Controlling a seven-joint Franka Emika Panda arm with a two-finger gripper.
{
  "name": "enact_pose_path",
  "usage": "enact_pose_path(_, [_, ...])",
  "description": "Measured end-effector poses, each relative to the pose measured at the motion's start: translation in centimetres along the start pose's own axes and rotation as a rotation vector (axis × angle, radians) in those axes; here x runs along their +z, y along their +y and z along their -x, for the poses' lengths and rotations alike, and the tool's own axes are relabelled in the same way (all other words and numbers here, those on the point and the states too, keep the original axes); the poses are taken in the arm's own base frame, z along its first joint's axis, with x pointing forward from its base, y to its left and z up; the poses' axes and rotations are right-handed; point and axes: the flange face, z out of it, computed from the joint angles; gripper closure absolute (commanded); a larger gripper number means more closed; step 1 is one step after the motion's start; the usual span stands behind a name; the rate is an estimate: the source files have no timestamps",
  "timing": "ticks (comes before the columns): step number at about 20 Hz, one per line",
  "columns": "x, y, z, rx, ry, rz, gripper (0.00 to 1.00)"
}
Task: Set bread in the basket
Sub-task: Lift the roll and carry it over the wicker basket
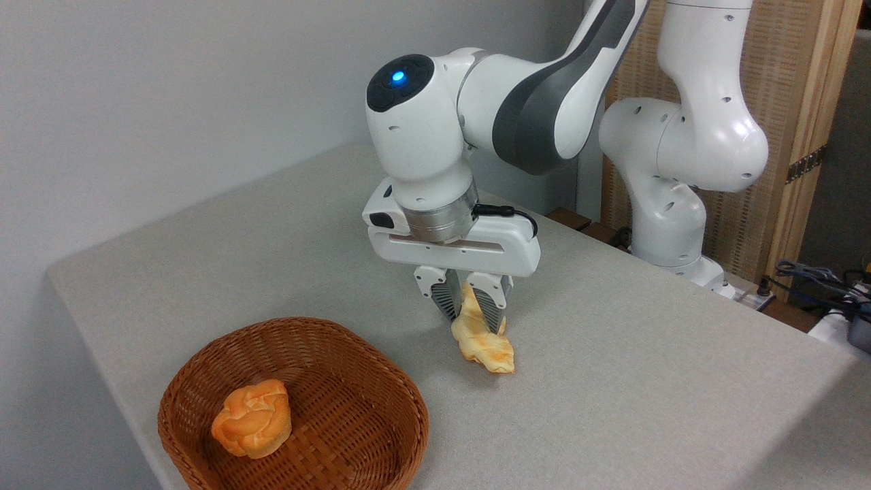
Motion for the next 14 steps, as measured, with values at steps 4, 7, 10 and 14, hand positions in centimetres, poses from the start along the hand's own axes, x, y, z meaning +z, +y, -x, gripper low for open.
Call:
enact_pose_path(4, [-2.5,0.6,-0.2,0.072,-0.042,0.017,0.71])
enact_pose_path(7, [-7.7,1.0,-1.6,0.186,-0.038,0.019,0.63])
enact_pose_path(10, [-12.5,0.8,-4.5,0.237,0.049,-0.017,0.63])
enact_pose_path(14, [-16.7,0.1,-8.3,0.221,0.136,-0.045,0.44])
